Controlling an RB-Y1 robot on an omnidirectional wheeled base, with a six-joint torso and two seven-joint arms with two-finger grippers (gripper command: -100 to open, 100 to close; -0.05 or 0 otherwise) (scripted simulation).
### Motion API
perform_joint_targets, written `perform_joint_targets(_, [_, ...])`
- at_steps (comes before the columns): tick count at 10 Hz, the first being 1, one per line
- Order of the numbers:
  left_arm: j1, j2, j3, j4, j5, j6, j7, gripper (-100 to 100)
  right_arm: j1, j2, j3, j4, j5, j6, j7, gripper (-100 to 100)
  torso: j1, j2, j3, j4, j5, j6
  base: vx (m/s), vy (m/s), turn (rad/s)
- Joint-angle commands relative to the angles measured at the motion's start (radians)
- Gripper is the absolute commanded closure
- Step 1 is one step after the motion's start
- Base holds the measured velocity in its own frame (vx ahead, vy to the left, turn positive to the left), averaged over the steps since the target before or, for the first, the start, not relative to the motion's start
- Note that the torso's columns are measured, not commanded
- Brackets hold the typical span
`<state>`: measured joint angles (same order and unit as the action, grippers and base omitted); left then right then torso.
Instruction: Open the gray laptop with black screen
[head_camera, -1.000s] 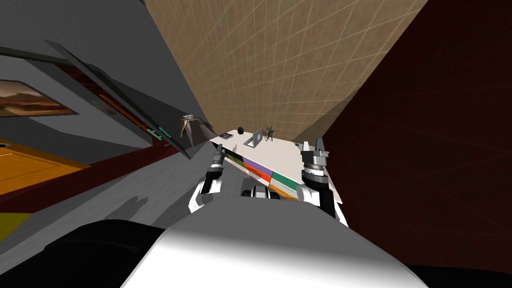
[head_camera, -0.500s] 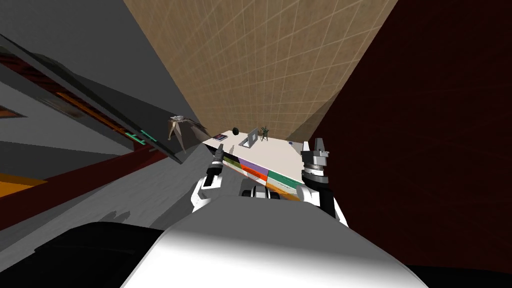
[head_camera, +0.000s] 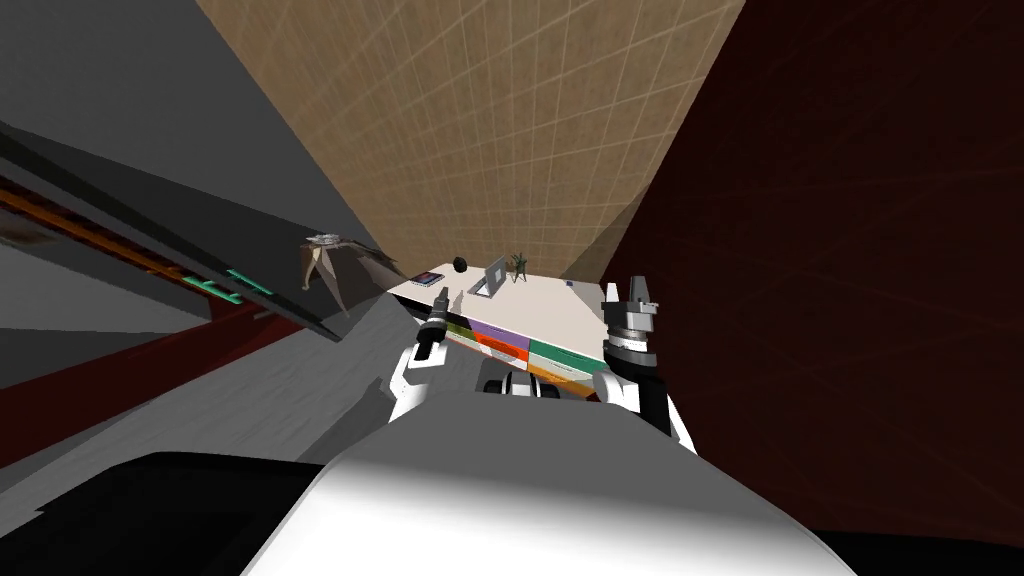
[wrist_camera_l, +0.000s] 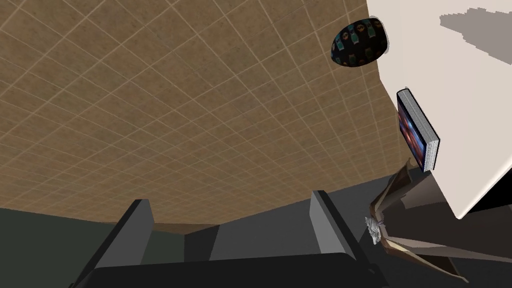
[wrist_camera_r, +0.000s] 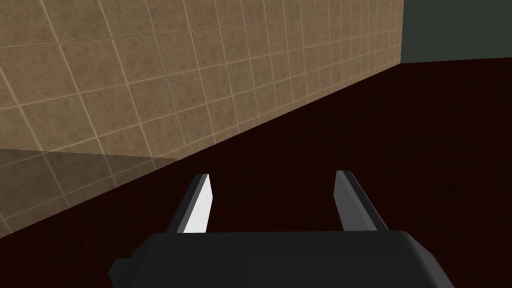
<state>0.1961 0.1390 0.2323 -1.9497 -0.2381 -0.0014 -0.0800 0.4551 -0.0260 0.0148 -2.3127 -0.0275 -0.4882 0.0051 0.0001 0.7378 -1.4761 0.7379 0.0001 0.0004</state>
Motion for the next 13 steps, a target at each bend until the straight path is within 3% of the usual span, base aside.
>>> perform_joint_targets(1, [-0.058,-0.006,0.024,0.046,-0.048,0.075,-0.028,-100,0.000,0.000,0.000,0.000,0.000,0.000,0.000,0,0.000,0.000,0.000,0.000,0.000,0.000,0.009,0.005,-0.196])
perform_joint_targets(6, [-0.168,-0.018,0.058,0.142,-0.125,0.173,-0.086,-100,0.000,0.000,0.000,0.000,0.000,0.000,0.000,0,0.000,0.000,0.000,0.000,0.000,0.000,0.012,0.024,-0.202])
perform_joint_targets(13, [-0.304,-0.019,0.078,0.272,-0.198,0.238,-0.172,-100,0.000,0.000,0.000,0.000,0.000,0.000,0.000,0,0.001,-0.001,0.000,0.000,0.000,0.000,0.028,0.062,-0.197])
